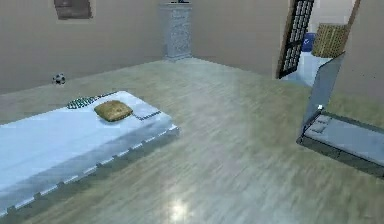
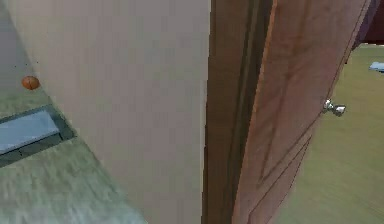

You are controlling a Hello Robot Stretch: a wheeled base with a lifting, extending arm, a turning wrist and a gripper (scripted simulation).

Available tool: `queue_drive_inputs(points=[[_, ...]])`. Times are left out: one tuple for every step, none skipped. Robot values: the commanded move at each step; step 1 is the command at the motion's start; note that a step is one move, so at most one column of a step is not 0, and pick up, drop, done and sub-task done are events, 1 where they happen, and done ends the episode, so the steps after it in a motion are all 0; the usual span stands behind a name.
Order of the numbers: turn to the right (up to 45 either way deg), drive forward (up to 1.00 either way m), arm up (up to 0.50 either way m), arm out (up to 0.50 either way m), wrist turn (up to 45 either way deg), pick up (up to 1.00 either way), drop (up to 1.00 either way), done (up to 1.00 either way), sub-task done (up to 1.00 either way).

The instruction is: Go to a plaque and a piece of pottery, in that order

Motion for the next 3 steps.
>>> queue_drive_inputs(points=[[15.0, 0.0, 0.0, 0.0, 0.0, 0.0, 0.0, 0.0, 0.0], [0.0, 1.0, 0.0, 0.0, 0.0, 0.0, 0.0, 0.0, 0.0], [3.0, 0.0, 0.0, 0.0, 0.0, 0.0, 0.0, 0.0, 0.0]])
